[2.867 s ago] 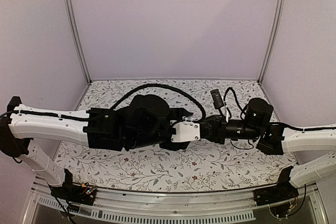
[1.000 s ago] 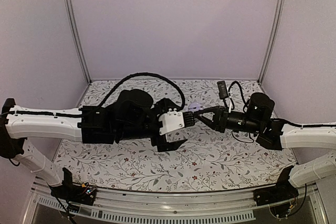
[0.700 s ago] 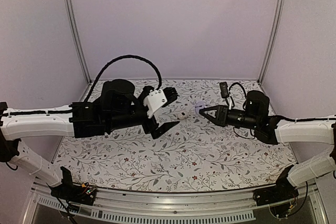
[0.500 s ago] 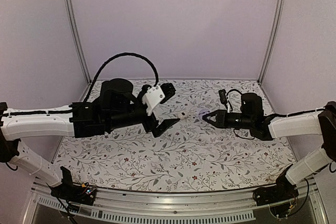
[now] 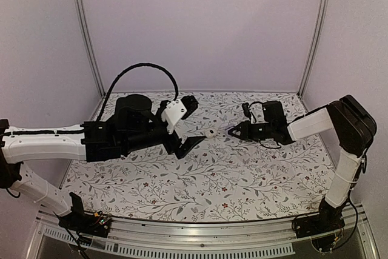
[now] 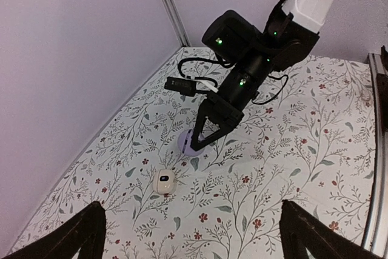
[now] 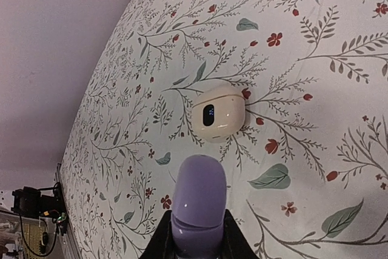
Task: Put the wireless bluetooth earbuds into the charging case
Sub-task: Place the charging case with the earbuds at the center of the board.
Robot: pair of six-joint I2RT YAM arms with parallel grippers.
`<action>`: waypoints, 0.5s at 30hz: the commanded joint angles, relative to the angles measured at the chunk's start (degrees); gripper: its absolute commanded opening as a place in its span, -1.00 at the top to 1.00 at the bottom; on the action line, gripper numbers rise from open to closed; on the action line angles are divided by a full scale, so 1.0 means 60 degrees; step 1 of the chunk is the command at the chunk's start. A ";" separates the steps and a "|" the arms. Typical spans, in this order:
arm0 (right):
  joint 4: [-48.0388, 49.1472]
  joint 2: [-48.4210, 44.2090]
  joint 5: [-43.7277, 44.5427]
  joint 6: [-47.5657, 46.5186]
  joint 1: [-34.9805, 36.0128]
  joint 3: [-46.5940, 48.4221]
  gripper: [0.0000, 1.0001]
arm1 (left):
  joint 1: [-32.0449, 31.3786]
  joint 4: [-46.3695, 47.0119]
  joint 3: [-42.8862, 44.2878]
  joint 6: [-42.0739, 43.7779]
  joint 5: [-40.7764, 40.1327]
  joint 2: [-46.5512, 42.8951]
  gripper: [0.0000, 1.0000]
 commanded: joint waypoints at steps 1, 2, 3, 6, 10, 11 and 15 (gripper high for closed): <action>-0.0448 0.0985 -0.0357 -0.0251 -0.0294 0.1040 0.86 | 0.0169 0.0380 -0.0191 -0.0213 -0.0206 -0.0357 -0.99; -0.0556 0.1155 -0.0334 -0.0325 -0.0311 0.1264 0.85 | 0.0181 0.0386 -0.0221 -0.0238 -0.0237 -0.0377 -0.99; -0.0661 0.1376 -0.0286 -0.0384 -0.0327 0.1486 0.83 | 0.0176 0.0392 -0.0240 -0.0258 -0.0266 -0.0392 -0.99; -0.0922 0.2011 -0.0293 -0.0472 -0.0409 0.2062 0.81 | 0.0184 0.0419 -0.0322 -0.0298 -0.0298 -0.0445 -0.99; -0.1209 0.2544 -0.0232 -0.0542 -0.0436 0.2581 0.75 | 0.0200 0.0510 -0.0431 -0.0304 -0.0495 -0.0604 -0.99; -0.1249 0.2610 -0.0203 -0.0549 -0.0443 0.2639 0.74 | 0.0223 0.0534 -0.0469 -0.0286 -0.0513 -0.0633 -0.99; -0.1467 0.2825 -0.0092 -0.0540 -0.0436 0.2841 0.60 | 0.0283 0.0579 -0.0531 -0.0353 -0.0536 -0.0720 -0.99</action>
